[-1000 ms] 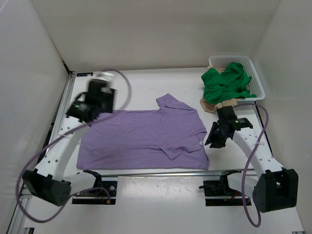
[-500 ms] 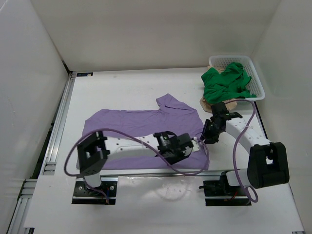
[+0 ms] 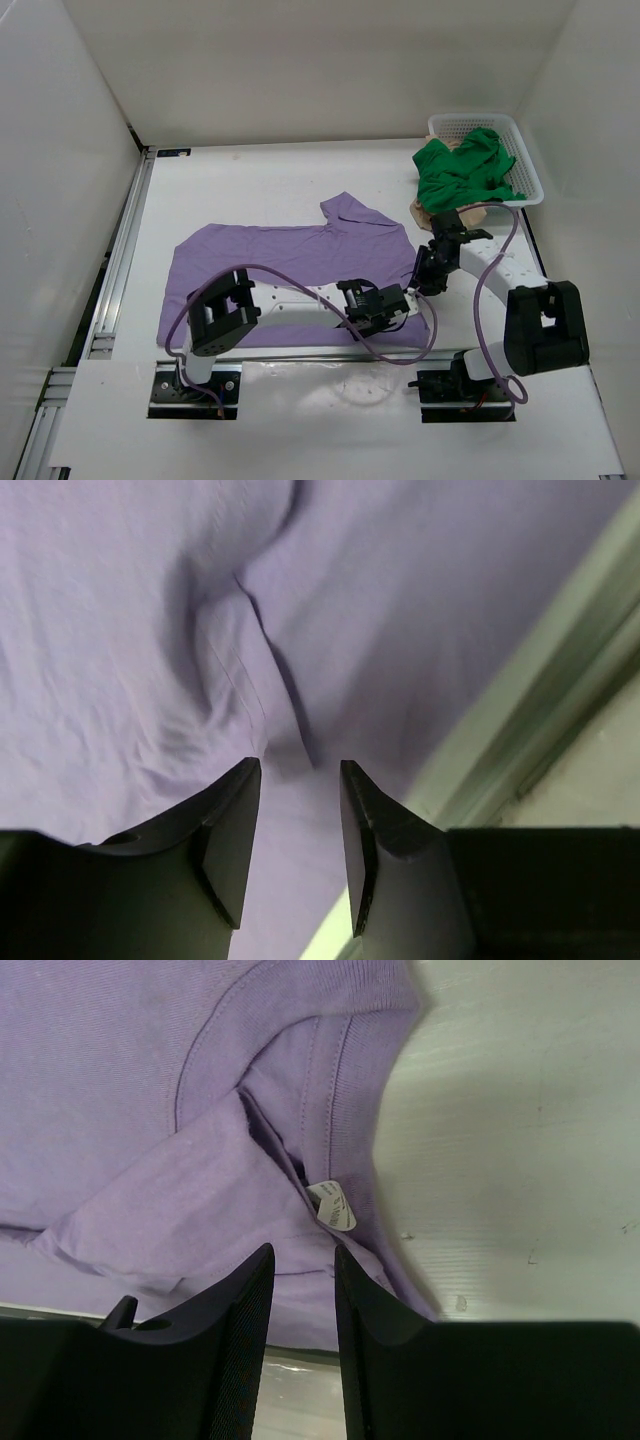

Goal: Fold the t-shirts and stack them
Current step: Fold the flattened tshirt in 1/3 of the way

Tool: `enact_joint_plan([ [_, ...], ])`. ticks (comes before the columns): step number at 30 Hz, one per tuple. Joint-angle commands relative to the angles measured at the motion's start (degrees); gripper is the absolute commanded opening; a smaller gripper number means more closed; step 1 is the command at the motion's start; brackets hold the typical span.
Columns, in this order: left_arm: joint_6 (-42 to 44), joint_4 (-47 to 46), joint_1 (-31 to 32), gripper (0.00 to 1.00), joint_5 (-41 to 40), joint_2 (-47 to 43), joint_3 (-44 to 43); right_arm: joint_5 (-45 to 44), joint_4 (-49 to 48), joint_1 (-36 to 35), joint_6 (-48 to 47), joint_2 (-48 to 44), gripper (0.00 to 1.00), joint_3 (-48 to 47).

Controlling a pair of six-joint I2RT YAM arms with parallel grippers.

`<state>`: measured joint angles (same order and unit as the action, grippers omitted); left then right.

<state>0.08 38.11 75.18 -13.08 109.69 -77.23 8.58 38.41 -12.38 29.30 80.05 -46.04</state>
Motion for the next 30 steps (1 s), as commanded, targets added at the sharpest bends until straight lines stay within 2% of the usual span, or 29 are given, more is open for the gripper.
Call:
enact_joint_plan([
  [1, -0.08, -2.07, -0.38, 0.48, -3.79, 1.05, -2.49, 0.39, -1.15, 0.34, -1.53, 0.54, 0.35, 0.07],
  [4, -0.08, -2.07, -0.38, 0.45, -3.79, 1.05, -2.49, 0.39, -1.68, 0.34, -1.53, 0.54, 0.35, 0.07],
  [10, -0.08, -2.07, -0.38, 0.45, -5.46, 0.44, 1.55, 0.39, -2.2, 0.34, -1.53, 1.07, 0.39, 0.6],
  [18, -0.08, -2.07, -0.38, 0.45, -6.78, -1.14, 1.56, 0.39, -2.73, 0.34, -1.53, 3.36, 0.4, 1.13],
  [21, -0.08, -2.07, -0.38, 0.4, -6.78, -1.67, 1.56, 0.39, -2.73, 0.34, -1.53, 3.36, 0.4, 1.74],
  [23, -0.08, -1.55, -0.38, 0.3, -6.78, -1.67, 2.08, 0.39, -3.35, 0.34, -1.53, 3.88, 0.4, 2.27],
  [26, -0.08, -1.55, -0.38, 0.23, -6.78, -1.67, 2.09, 0.39, -3.87, 0.34, -1.53, 3.88, 0.39, 2.79],
  [30, -0.08, -1.55, -0.38, 0.1, -6.78, -1.67, 2.09, 0.39, -4.4, -0.19, -1.0, 3.88, 0.3, 2.8],
])
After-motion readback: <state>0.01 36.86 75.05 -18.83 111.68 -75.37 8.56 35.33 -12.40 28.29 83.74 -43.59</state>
